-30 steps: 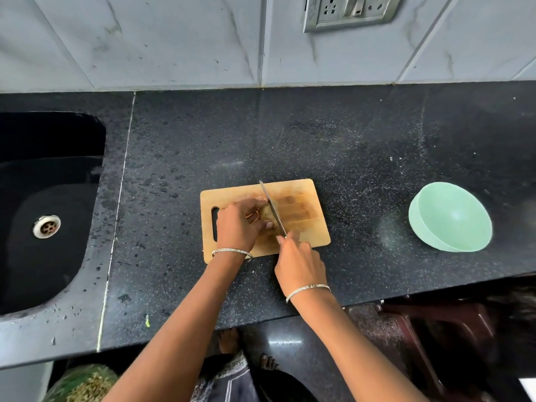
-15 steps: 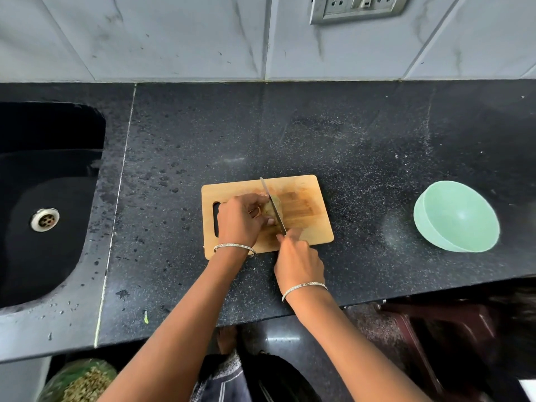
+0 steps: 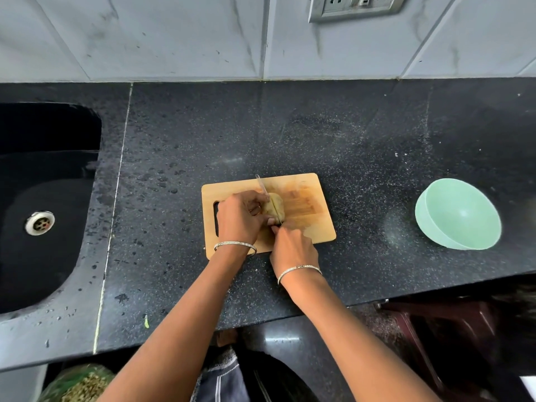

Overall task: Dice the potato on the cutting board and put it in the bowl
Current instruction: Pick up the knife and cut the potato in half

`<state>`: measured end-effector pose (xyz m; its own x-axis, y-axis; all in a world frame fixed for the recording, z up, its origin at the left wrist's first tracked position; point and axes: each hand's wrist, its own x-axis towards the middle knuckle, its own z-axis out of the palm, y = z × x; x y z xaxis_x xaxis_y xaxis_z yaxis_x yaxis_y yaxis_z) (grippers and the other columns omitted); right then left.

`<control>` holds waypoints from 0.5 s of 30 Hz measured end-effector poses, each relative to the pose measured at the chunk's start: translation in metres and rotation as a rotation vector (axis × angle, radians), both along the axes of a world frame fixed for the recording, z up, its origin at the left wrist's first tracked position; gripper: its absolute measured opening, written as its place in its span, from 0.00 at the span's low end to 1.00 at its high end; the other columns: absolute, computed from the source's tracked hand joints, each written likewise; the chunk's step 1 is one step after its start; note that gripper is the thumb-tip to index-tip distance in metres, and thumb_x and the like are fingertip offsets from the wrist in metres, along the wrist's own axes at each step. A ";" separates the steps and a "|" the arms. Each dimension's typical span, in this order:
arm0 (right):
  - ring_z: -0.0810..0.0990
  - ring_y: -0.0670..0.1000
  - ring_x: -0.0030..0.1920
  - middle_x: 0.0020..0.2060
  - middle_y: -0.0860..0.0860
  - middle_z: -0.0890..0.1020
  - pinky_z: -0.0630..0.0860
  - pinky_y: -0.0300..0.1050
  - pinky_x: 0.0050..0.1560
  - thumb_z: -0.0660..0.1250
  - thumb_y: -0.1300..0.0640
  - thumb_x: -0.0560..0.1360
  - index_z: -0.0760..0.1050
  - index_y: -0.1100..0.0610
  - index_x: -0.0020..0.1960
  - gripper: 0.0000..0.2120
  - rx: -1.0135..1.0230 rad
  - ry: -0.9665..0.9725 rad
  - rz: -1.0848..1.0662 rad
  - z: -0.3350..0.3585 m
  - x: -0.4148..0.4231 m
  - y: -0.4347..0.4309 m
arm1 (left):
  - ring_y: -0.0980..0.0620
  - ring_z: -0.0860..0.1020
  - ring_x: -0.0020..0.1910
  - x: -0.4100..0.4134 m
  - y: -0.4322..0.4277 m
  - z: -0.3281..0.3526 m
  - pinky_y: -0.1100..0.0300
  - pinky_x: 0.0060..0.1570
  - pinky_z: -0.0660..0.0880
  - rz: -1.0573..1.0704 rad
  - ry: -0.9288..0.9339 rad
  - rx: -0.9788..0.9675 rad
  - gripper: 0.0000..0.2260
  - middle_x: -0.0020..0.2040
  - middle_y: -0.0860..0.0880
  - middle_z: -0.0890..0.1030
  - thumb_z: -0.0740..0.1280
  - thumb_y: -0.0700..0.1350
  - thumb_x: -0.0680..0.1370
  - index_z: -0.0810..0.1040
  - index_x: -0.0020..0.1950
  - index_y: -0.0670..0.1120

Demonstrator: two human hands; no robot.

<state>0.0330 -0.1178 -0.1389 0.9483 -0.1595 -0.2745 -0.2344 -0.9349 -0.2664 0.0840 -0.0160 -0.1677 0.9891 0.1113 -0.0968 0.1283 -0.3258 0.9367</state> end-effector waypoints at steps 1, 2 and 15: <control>0.81 0.62 0.54 0.52 0.59 0.81 0.75 0.52 0.44 0.51 0.49 0.84 0.69 0.60 0.60 0.16 -0.012 0.004 0.007 0.000 -0.001 0.000 | 0.57 0.82 0.43 0.001 0.001 0.000 0.59 0.50 0.80 -0.005 -0.004 0.008 0.19 0.43 0.54 0.84 0.81 0.34 0.60 0.83 0.45 0.51; 0.81 0.62 0.54 0.52 0.58 0.81 0.74 0.51 0.43 0.51 0.49 0.84 0.69 0.61 0.60 0.17 -0.018 0.009 0.011 0.000 -0.004 -0.001 | 0.57 0.82 0.43 0.001 0.001 0.001 0.59 0.50 0.80 -0.009 -0.008 0.018 0.19 0.43 0.54 0.84 0.81 0.34 0.60 0.83 0.45 0.51; 0.80 0.62 0.55 0.53 0.58 0.81 0.69 0.49 0.39 0.49 0.48 0.84 0.67 0.59 0.57 0.16 -0.040 0.106 0.005 0.004 -0.060 -0.019 | 0.55 0.81 0.49 -0.001 0.006 0.014 0.63 0.50 0.79 -0.096 0.016 0.007 0.22 0.49 0.52 0.82 0.81 0.34 0.59 0.77 0.46 0.48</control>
<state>-0.0274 -0.1364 -0.1344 0.9149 -0.1679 -0.3671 -0.2548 -0.9456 -0.2024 0.0826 -0.0097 -0.1533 0.9935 0.0171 -0.1122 0.1112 -0.3434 0.9326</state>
